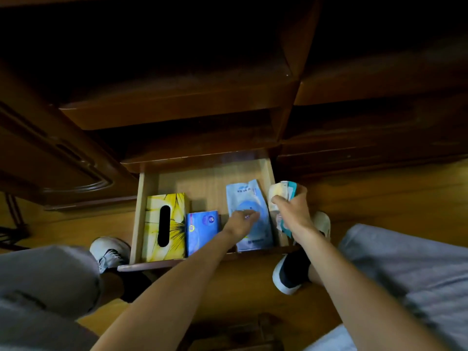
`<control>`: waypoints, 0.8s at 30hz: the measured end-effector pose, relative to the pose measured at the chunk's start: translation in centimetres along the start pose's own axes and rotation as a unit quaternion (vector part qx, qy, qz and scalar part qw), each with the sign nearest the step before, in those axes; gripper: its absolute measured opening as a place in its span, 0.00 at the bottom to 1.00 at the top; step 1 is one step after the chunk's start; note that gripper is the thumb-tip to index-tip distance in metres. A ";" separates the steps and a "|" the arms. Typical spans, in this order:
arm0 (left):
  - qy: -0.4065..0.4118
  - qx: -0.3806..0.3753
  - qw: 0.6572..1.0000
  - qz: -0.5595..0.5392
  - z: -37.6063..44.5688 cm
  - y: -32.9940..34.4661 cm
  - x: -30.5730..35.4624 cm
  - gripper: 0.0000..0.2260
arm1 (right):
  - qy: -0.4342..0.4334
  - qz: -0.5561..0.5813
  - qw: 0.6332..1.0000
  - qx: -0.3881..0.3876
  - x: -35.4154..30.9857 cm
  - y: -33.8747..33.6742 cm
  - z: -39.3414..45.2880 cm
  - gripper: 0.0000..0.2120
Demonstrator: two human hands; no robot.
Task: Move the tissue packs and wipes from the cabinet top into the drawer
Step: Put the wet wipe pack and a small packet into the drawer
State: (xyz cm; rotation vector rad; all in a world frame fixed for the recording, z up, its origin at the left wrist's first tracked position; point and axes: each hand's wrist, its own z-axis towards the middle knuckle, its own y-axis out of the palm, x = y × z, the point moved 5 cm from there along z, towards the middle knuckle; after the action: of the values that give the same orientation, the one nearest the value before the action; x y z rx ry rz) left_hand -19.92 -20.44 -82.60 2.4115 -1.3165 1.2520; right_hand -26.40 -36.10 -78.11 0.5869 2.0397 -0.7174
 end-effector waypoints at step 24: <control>-0.038 0.290 0.933 -0.210 -6.3 -18.5 -9.2 0.12 | -0.092 -0.358 0.923 -0.104 0.2 11.3 0.7 0.27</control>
State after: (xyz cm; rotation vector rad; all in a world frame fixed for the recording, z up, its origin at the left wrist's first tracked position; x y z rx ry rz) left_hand -12.58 -0.29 -80.22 2.9246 -0.4054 1.5815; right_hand -18.93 -28.37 -81.60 -0.3751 2.1029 -0.9070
